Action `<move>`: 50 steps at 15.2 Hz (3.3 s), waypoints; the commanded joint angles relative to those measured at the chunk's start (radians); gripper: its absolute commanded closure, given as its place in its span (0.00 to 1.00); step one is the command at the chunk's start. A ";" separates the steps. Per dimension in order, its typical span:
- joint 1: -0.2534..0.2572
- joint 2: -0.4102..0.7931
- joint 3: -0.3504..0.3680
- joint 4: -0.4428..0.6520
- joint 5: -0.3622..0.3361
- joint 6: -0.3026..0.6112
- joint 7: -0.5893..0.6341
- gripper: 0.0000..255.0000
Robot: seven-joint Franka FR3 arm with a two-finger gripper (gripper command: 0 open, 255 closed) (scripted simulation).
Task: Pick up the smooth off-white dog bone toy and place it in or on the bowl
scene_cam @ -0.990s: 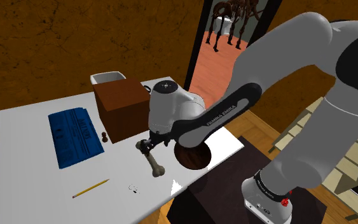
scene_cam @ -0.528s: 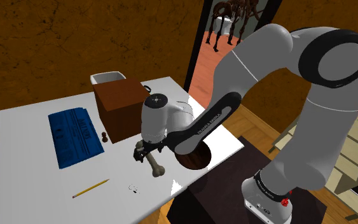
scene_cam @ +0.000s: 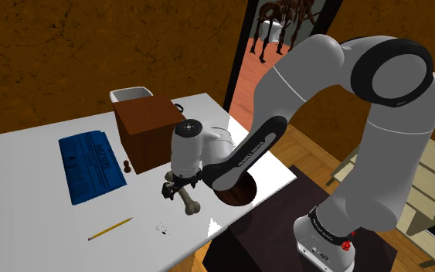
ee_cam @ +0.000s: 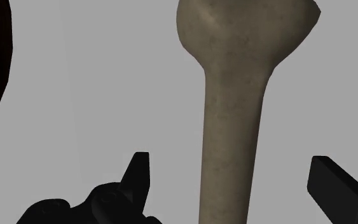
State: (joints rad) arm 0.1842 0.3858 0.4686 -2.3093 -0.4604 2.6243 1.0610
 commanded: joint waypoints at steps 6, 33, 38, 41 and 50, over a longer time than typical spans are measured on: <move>0.000 0.000 0.000 0.000 0.000 0.000 0.000 1.00; -0.098 -0.255 0.136 0.001 0.270 -0.207 -0.199 1.00; -0.117 -0.334 0.145 -0.032 0.341 -0.234 -0.260 1.00; -0.137 -0.455 0.134 -0.155 0.442 -0.205 -0.365 1.00; -0.087 -0.799 -0.015 -0.478 0.655 -0.202 -0.654 1.00</move>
State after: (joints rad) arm 0.0897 -0.3742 0.4744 -2.7537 0.1783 2.4258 0.4385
